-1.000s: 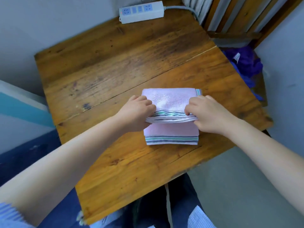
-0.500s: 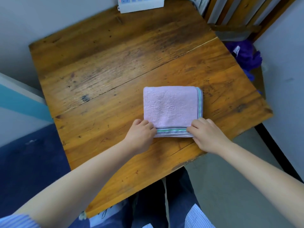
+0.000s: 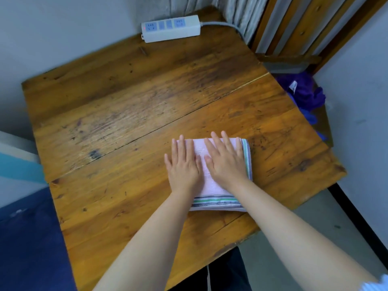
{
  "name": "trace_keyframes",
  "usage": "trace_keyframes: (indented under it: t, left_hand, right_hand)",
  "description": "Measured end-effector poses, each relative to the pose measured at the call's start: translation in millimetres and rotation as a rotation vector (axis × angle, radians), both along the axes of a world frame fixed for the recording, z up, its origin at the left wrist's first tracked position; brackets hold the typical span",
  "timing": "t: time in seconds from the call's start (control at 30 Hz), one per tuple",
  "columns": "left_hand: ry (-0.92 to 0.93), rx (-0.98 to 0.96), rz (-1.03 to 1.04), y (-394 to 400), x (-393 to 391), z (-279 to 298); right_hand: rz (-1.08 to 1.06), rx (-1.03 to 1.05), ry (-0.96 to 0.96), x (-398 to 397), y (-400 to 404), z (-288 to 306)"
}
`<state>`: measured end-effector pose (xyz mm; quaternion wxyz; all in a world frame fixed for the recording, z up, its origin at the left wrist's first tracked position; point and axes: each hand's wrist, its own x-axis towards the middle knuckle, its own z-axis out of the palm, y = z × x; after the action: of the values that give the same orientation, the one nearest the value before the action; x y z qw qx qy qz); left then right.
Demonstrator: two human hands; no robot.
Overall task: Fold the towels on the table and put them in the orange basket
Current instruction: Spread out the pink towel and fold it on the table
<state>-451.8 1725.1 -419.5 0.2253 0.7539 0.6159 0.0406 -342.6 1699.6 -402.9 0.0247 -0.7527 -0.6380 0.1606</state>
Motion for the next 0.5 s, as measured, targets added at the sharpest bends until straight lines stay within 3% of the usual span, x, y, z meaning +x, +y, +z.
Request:
trace_keyframes:
  t: [0.13, 0.27, 0.37, 0.5]
  left_hand:
    - [0.037, -0.003, 0.023, -3, -1, -14]
    - [-0.017, -0.063, 0.218, -8, 2, -11]
    - [-0.058, -0.089, 0.254, -6, 2, -7]
    - [-0.148, -0.042, 0.277, -11, -4, 3]
  right_hand:
    - [0.075, -0.021, -0.042, 15, -6, -16]
    - [-0.158, -0.112, -0.048, 51, -14, -20]
    - [-0.318, -0.188, -0.057, 73, -26, -19]
    - [-0.394, 0.079, 0.046, 65, -28, -4]
